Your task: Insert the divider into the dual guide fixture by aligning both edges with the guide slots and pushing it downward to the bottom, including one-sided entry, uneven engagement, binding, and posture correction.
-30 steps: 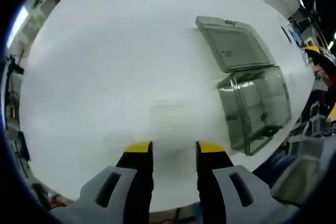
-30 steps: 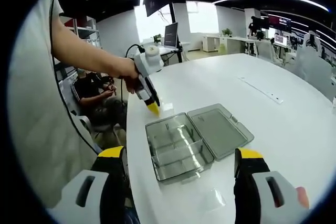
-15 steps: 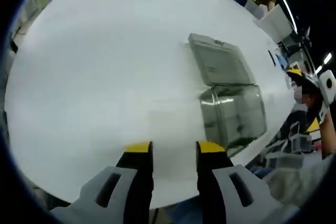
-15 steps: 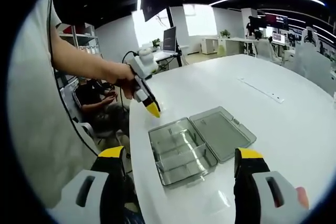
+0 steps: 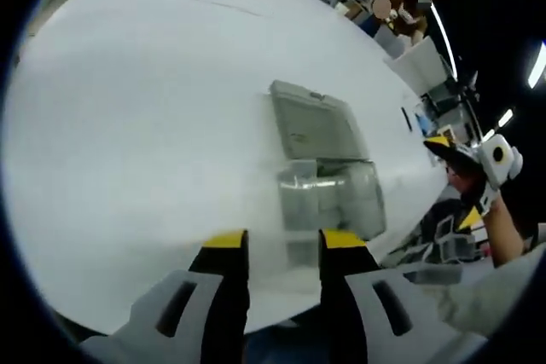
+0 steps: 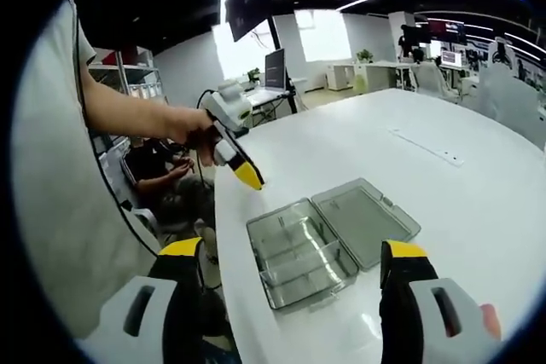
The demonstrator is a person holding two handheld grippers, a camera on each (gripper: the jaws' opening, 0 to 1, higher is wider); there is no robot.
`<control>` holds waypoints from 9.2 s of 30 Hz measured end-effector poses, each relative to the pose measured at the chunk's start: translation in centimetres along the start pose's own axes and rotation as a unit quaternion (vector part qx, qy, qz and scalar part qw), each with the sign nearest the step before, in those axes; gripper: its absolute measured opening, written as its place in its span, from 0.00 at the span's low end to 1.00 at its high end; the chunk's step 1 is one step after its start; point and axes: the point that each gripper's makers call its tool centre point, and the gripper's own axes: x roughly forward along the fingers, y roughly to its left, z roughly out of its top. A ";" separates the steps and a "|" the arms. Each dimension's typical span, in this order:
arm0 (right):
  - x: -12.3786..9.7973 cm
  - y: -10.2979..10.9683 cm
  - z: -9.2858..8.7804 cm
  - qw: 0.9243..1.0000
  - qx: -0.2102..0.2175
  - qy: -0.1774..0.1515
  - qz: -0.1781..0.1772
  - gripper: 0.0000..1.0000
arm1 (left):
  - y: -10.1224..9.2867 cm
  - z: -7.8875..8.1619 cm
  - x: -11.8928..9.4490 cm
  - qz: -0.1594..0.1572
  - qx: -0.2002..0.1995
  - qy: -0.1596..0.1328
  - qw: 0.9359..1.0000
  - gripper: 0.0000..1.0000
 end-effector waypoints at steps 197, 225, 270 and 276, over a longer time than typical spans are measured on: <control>4.0 0.1 3.9 0.955 0.275 -0.091 0.065 0.31 | -17.4 0.3 2.4 -0.158 0.251 -0.079 0.952 0.33; 5.6 -0.5 2.8 0.945 0.320 -0.071 -0.006 0.31 | -14.7 0.3 4.0 -0.017 0.228 -0.075 0.971 0.14; 5.2 -0.3 1.8 0.944 0.322 -0.055 -0.054 0.31 | -15.2 -0.2 4.4 0.007 0.213 -0.074 0.974 0.03; 5.2 -0.4 1.9 0.944 0.322 -0.055 -0.056 0.32 | -15.3 -0.1 4.2 -0.011 0.199 -0.078 0.977 0.02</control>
